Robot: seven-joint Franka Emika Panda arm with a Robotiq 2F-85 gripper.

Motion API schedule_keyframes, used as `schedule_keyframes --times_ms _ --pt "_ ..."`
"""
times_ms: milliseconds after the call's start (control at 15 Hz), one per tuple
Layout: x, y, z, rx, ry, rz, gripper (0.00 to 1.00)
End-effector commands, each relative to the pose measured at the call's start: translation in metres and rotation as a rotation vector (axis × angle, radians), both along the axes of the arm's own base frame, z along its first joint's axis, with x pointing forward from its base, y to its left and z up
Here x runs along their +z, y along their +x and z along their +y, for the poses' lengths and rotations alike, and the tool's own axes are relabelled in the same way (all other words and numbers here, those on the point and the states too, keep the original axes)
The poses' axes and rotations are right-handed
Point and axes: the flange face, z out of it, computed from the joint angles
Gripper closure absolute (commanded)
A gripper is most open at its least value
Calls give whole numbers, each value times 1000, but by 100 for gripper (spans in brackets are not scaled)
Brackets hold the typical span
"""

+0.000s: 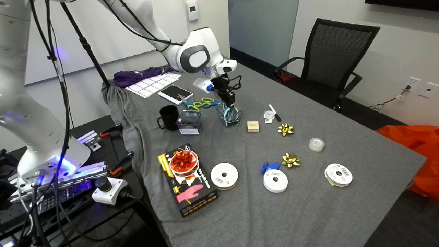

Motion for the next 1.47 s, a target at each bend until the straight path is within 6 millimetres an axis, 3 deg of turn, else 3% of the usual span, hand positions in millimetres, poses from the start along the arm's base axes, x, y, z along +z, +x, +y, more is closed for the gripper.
schedule_keyframes --times_ms 0,333,800,1000,1200,1400 --pt "-2 -7 2 -4 -11 8 94" --pt "29 -5 10 -42 25 -3 94" --pt "118 5 30 -162 113 -47 94" --pt "145 29 37 -308 212 -144 94" --pt "142 61 34 -448 240 -248 94" --pt "116 92 26 -585 208 -294 94"
